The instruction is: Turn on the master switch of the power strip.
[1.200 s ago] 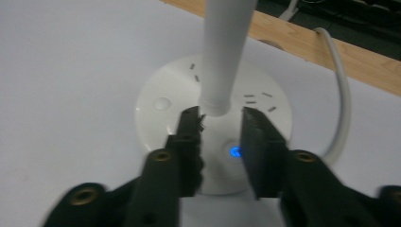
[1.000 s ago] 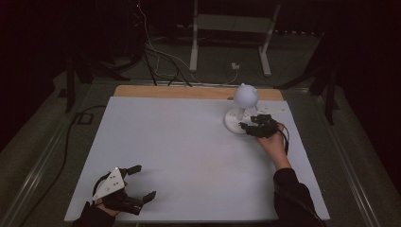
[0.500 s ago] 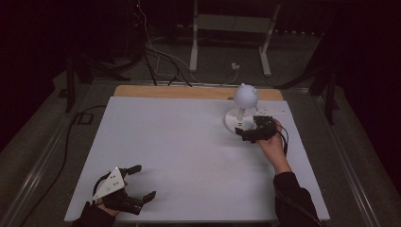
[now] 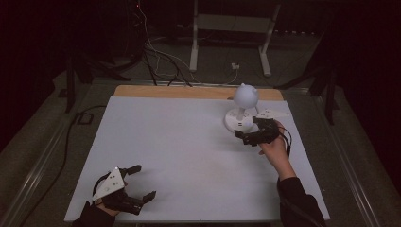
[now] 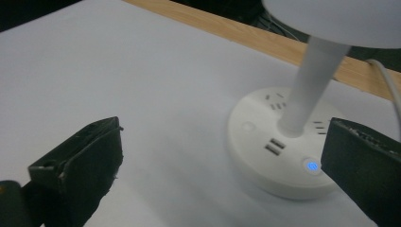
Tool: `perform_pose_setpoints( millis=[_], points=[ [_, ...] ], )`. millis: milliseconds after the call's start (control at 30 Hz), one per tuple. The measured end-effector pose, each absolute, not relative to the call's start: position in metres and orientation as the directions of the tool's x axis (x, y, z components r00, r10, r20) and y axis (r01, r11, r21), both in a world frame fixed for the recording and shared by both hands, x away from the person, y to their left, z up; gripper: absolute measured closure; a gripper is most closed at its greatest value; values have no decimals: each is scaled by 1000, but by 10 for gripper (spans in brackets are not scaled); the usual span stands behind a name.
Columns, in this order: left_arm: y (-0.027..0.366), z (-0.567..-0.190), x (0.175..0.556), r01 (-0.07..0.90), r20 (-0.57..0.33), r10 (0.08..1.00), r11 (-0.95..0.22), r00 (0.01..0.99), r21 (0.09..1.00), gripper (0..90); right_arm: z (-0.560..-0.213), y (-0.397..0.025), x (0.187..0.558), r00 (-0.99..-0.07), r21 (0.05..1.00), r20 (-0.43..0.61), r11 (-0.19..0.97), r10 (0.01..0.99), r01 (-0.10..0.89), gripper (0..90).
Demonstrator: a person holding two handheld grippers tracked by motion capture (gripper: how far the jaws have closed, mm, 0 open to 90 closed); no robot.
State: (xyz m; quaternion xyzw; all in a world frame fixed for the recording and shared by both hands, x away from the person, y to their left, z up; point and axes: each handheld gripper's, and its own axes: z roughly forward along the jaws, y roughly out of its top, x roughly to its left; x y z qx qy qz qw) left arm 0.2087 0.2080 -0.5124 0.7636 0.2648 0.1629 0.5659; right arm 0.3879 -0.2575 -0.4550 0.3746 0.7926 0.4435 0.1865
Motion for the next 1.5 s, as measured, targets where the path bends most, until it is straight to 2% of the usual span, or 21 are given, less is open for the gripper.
perform_pose_setpoints(
  millis=[267, 400, 700, 1067, 1500],
  points=[
    [208, -512, 209, 219, -51, 588, -218, 808, 951, 2, -450, -256, 368, -689, 862, 33, 328, 724, 386, 0],
    [208, -512, 209, 220, -50, 588, -221, 807, 950, 2, -450, -256, 364, -717, 843, 88, 332, 691, 423, 0],
    [208, -512, 208, 218, -48, 588, -222, 808, 950, 2, -453, -262, 345, -712, 865, 90, 299, 696, 402, 0],
    [208, -512, 207, 214, -44, 586, -224, 809, 951, 2, -471, -271, 317, -722, 855, 130, 292, 680, 429, 0],
    [208, -512, 207, 214, -43, 583, -227, 811, 950, 2, -496, -273, 287, -741, 832, 87, 360, 666, 421, 0]
  ],
)
